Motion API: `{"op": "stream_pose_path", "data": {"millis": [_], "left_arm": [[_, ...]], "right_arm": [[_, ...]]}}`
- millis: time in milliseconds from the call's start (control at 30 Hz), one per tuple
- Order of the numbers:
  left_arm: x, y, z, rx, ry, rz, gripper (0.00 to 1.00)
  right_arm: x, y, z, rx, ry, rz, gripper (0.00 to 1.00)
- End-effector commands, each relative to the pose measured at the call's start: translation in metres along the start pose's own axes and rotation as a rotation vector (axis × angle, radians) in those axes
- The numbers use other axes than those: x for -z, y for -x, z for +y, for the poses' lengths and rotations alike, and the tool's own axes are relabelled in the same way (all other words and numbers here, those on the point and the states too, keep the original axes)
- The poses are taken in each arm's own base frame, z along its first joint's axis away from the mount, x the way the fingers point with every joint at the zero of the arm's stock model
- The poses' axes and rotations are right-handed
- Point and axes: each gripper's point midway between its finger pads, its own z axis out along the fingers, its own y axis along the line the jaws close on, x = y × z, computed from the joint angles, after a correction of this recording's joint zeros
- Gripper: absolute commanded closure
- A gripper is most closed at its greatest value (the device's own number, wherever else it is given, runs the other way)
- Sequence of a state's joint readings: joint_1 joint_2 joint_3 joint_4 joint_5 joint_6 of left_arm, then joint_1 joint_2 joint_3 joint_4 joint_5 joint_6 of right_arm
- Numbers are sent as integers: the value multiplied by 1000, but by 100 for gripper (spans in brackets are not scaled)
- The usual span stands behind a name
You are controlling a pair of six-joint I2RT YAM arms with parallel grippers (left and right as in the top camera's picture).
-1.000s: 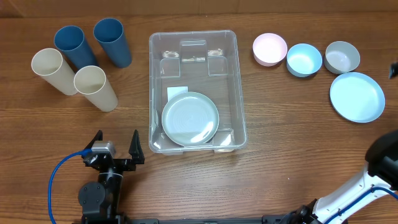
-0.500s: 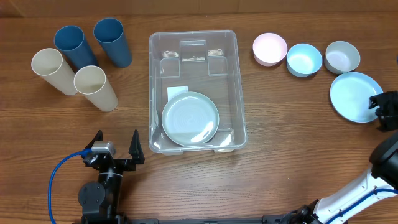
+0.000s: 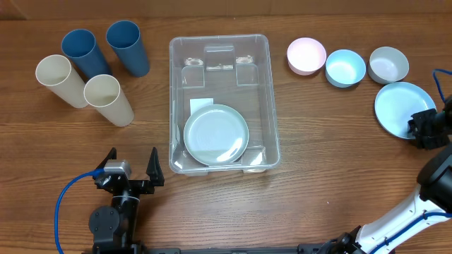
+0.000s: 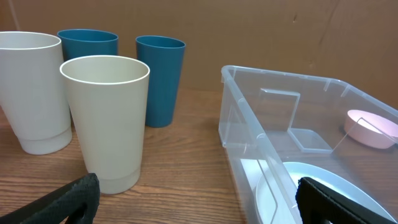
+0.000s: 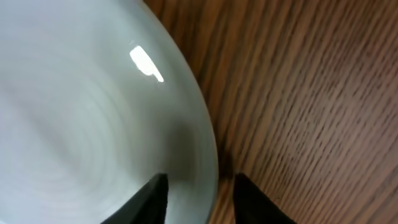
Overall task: Pack container
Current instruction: 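Grasp the light-blue plate rim with the right gripper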
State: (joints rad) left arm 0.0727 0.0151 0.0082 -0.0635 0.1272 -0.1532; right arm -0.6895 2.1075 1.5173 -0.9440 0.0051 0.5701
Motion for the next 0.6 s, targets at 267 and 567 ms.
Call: {"op": "stream_pose_path", "data": {"millis": [267, 567], "left_arm": [[0, 0, 2, -12, 6, -4, 0], [0, 0, 2, -12, 6, -4, 0]], "right_arm": [[5, -6, 1, -15, 8, 30, 96], [139, 10, 46, -44, 227, -19, 96]]}}
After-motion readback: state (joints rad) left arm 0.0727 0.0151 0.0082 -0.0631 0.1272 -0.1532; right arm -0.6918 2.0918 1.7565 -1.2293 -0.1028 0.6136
